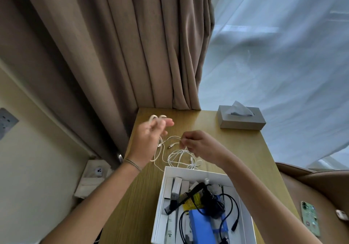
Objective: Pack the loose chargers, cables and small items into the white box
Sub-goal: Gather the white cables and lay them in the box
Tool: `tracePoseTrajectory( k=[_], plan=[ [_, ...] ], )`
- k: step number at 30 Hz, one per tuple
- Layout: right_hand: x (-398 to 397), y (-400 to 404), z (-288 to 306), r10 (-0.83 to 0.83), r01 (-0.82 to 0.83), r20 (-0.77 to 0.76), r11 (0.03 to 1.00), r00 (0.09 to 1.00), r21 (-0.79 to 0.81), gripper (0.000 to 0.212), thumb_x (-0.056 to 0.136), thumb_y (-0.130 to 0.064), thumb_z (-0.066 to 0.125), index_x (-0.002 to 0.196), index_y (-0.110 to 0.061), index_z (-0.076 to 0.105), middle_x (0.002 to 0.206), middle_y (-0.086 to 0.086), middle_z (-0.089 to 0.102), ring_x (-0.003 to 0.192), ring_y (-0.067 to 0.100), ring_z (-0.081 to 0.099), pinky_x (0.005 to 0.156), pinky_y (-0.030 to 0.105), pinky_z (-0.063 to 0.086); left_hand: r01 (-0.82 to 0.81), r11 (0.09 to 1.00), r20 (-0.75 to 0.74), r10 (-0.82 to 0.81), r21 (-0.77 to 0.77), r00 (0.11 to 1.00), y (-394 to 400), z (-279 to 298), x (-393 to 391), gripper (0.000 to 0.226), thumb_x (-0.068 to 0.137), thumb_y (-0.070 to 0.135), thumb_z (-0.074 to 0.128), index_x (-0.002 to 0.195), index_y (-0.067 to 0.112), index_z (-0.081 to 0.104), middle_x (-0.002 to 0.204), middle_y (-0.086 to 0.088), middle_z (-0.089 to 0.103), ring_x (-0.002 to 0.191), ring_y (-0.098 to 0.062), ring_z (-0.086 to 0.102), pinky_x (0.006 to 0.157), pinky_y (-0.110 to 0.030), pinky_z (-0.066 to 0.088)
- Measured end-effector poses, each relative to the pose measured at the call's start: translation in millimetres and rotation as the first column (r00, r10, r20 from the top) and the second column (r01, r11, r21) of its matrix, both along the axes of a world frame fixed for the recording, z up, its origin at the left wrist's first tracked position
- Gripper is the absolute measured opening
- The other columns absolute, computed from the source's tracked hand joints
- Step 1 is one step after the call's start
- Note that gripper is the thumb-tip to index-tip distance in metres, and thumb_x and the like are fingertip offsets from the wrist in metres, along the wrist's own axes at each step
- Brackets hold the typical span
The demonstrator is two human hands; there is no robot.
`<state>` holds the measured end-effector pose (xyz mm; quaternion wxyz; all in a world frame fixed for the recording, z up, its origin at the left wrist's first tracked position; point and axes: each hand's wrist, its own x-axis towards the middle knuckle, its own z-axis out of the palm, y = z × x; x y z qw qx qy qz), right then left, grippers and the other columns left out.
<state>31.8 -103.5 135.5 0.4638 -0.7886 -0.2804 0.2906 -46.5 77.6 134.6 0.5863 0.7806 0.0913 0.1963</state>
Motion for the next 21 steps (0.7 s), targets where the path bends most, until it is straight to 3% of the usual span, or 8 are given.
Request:
tracePoseTrajectory(
  k=[2, 6, 7, 9, 13, 15, 17, 21],
  plan=[
    [-3, 6, 9, 0.061, -0.055, -0.08, 0.995, 0.995, 0.077, 0.028, 0.102, -0.007, 0.048, 0.083, -0.009, 0.068, 0.052, -0.019, 0.053, 0.054, 0.005, 0.042, 0.056, 0.026, 0.036, 0.105, 0.981, -0.027, -0.102, 0.162, 0.994, -13, -6, -4, 0.028, 0.104, 0.026, 0.05, 0.088, 0.022, 0.073, 0.063, 0.011, 0.063, 0.055, -0.008, 0.054, 0.052, -0.028, 0.045],
    [2, -1, 12, 0.003, -0.004, 0.015, 0.998, 1.0, 0.063, 0.026, 0.101, -0.016, 0.058, 0.08, -0.012, 0.071, 0.053, -0.012, 0.054, 0.054, 0.011, 0.047, 0.057, 0.032, 0.043, 0.096, 0.961, -0.097, -0.073, 0.258, 0.993, -13, -17, -6, 0.045, 0.104, 0.035, 0.046, 0.06, 0.026, 0.052, 0.048, 0.008, 0.049, 0.041, -0.012, 0.043, 0.042, -0.035, 0.039],
    [4, -6, 10, -0.033, 0.032, 0.006, 0.997, 0.999, 0.073, 0.026, 0.101, -0.018, 0.059, 0.077, -0.014, 0.07, 0.053, -0.012, 0.054, 0.054, 0.01, 0.048, 0.057, 0.03, 0.044, 0.088, 0.982, -0.117, -0.069, 0.166, 0.991, -7, -18, -5, 0.047, 0.105, 0.035, 0.043, 0.058, 0.026, 0.048, 0.046, 0.008, 0.044, 0.041, -0.009, 0.04, 0.045, -0.033, 0.039],
    [6, -19, 2, -0.134, 0.134, -0.008, 0.984, 0.991, 0.114, 0.027, 0.101, -0.018, 0.059, 0.077, -0.013, 0.069, 0.055, -0.011, 0.054, 0.056, 0.011, 0.05, 0.061, 0.03, 0.046, 0.079, 0.975, -0.129, -0.107, -0.208, 0.986, 4, -21, -3, 0.051, 0.105, 0.033, 0.042, 0.055, 0.022, 0.044, 0.047, 0.008, 0.037, 0.04, -0.009, 0.036, 0.053, -0.034, 0.042],
    [-11, -22, -19, -0.267, 0.317, -0.216, 0.916, 0.939, 0.244, 0.022, 0.104, -0.014, 0.05, 0.092, -0.003, 0.065, 0.084, 0.009, 0.066, 0.08, 0.022, 0.063, 0.072, 0.035, 0.055, 0.171, 0.666, -0.079, -0.328, -0.726, 0.941, -4, -29, -13, 0.05, 0.098, 0.048, 0.051, 0.059, 0.019, 0.041, 0.049, 0.005, 0.028, 0.04, -0.01, 0.028, 0.047, -0.026, 0.037],
    [-31, -12, -34, -0.275, 0.368, -0.328, 0.891, 0.904, 0.267, 0.023, 0.105, -0.015, 0.046, 0.108, -0.001, 0.065, 0.105, 0.011, 0.071, 0.098, 0.019, 0.067, 0.086, 0.032, 0.055, 0.213, 0.49, -0.021, -0.428, -0.845, 0.903, -20, -35, -18, 0.053, 0.096, 0.054, 0.055, 0.061, 0.019, 0.035, 0.048, 0.006, 0.024, 0.04, -0.009, 0.023, 0.044, -0.022, 0.034],
    [-49, -5, -46, -0.261, 0.414, -0.437, 0.858, 0.861, 0.303, 0.026, 0.106, -0.02, 0.045, 0.117, -0.007, 0.065, 0.116, 0.012, 0.071, 0.109, 0.022, 0.066, 0.098, 0.035, 0.052, 0.214, 0.392, 0.009, -0.463, -0.895, 0.886, -35, -40, -22, 0.055, 0.096, 0.052, 0.057, 0.062, 0.019, 0.029, 0.048, 0.006, 0.021, 0.04, -0.008, 0.019, 0.042, -0.021, 0.032],
    [-69, -12, -61, -0.039, 0.371, -0.658, 0.849, 0.752, 0.375, 0.037, 0.104, -0.041, 0.047, 0.134, -0.023, 0.059, 0.095, 0.009, 0.072, 0.092, 0.021, 0.069, 0.088, 0.036, 0.057, 0.131, 0.383, -0.05, -0.428, -0.915, 0.903, -50, -49, -28, 0.052, 0.097, 0.039, 0.059, 0.061, 0.02, 0.028, 0.049, 0.004, 0.019, 0.04, -0.009, 0.02, 0.041, -0.019, 0.034]
  ],
)
